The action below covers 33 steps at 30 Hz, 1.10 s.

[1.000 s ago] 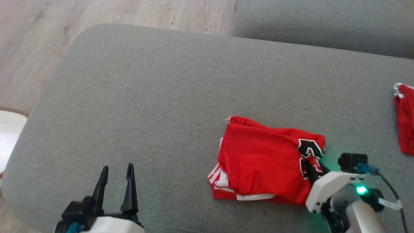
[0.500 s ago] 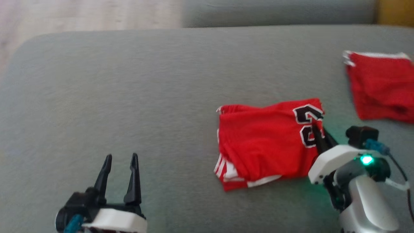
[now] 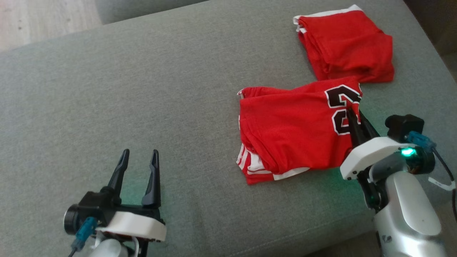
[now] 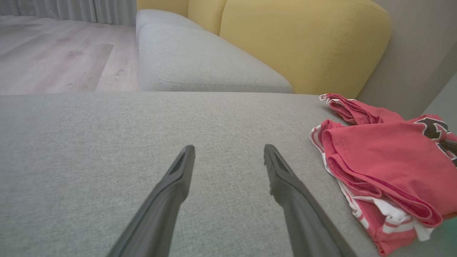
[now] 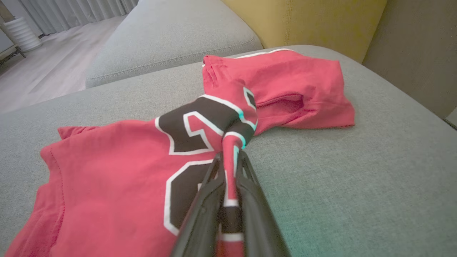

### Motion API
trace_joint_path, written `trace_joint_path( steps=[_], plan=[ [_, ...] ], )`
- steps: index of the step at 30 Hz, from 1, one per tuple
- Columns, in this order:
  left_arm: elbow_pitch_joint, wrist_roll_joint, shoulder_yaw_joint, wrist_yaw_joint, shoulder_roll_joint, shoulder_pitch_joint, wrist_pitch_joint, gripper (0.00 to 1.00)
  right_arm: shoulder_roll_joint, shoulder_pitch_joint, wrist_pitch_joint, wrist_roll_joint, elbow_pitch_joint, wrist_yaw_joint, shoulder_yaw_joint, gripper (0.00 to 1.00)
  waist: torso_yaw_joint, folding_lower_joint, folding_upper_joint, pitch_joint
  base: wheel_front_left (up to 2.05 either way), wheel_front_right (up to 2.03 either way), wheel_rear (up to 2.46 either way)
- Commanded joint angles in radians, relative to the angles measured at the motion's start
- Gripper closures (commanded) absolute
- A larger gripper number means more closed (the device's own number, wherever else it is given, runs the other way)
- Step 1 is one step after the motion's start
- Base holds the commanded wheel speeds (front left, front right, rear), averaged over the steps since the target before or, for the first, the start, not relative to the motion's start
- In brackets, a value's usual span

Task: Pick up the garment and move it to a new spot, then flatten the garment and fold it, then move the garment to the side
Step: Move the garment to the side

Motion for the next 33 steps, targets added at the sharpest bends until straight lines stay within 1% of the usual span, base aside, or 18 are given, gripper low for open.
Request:
trace_joint_path(
  steps=[1, 5, 8, 9, 14, 16, 18, 22, 29, 33],
  plan=[
    [-0.022, 0.011, 0.029, -0.005, 0.015, -0.038, -0.001, 0.00, -0.004, -0.043, -0.016, -0.006, -0.040, 0.007, 0.027, 1.00, -0.008, -0.0001, 0.0000, 0.000, 0.00, 0.00, 0.00],
    [-0.014, 0.007, 0.022, -0.007, 0.008, -0.035, -0.002, 0.00, -0.004, -0.070, -0.009, -0.023, -0.055, 0.007, 0.049, 1.00, 0.015, -0.0001, 0.0000, -0.016, 0.00, 0.00, 0.00],
    [-0.009, 0.002, 0.027, -0.008, 0.005, -0.028, -0.010, 0.00, -0.004, -0.107, 0.010, -0.040, -0.069, 0.007, 0.060, 1.00, 0.050, -0.0001, 0.0000, -0.029, 0.00, 0.00, 0.00],
    [-0.007, -0.001, 0.031, -0.008, 0.005, -0.023, -0.014, 0.00, -0.004, -0.139, 0.026, -0.054, -0.072, 0.007, 0.059, 1.00, 0.075, -0.0001, 0.0000, -0.035, 0.00, 0.00, 0.00],
    [-0.005, -0.006, 0.038, -0.009, 0.002, -0.014, -0.023, 0.00, -0.014, -0.231, 0.072, -0.086, -0.034, 0.007, 0.002, 1.00, 0.143, -0.0001, 0.0000, -0.038, 0.00, 0.00, 0.00],
    [-0.007, -0.007, 0.040, -0.007, 0.001, -0.012, -0.025, 0.00, -0.034, -0.270, 0.083, -0.105, -0.008, 0.007, -0.033, 1.00, 0.168, -0.0001, 0.0000, -0.032, 0.00, 0.00, 0.00],
    [-0.008, -0.006, 0.041, -0.007, 0.000, -0.012, -0.028, 0.00, -0.067, -0.321, 0.088, -0.130, 0.029, 0.007, -0.095, 1.00, 0.206, -0.0001, 0.0000, -0.023, 0.00, 0.00, 0.00],
    [-0.008, -0.005, 0.043, -0.008, -0.002, -0.017, -0.031, 0.00, -0.117, -0.374, 0.089, -0.154, 0.064, 0.007, -0.178, 1.00, 0.247, -0.0001, 0.0000, -0.005, 0.00, 0.00, 0.00],
    [-0.011, 0.001, 0.040, -0.012, -0.003, -0.031, -0.034, 0.00, -0.220, -0.431, 0.115, -0.206, 0.100, 0.007, -0.310, 1.00, 0.292, -0.0001, 0.0000, 0.029, 0.00, 0.00, 0.00],
    [-0.011, 0.004, 0.038, -0.015, -0.002, -0.041, -0.034, 0.00, -0.272, -0.447, 0.140, -0.242, 0.116, 0.007, -0.382, 1.00, 0.306, -0.0001, 0.0000, 0.051, 0.00, 0.00, 0.00]
  ],
)
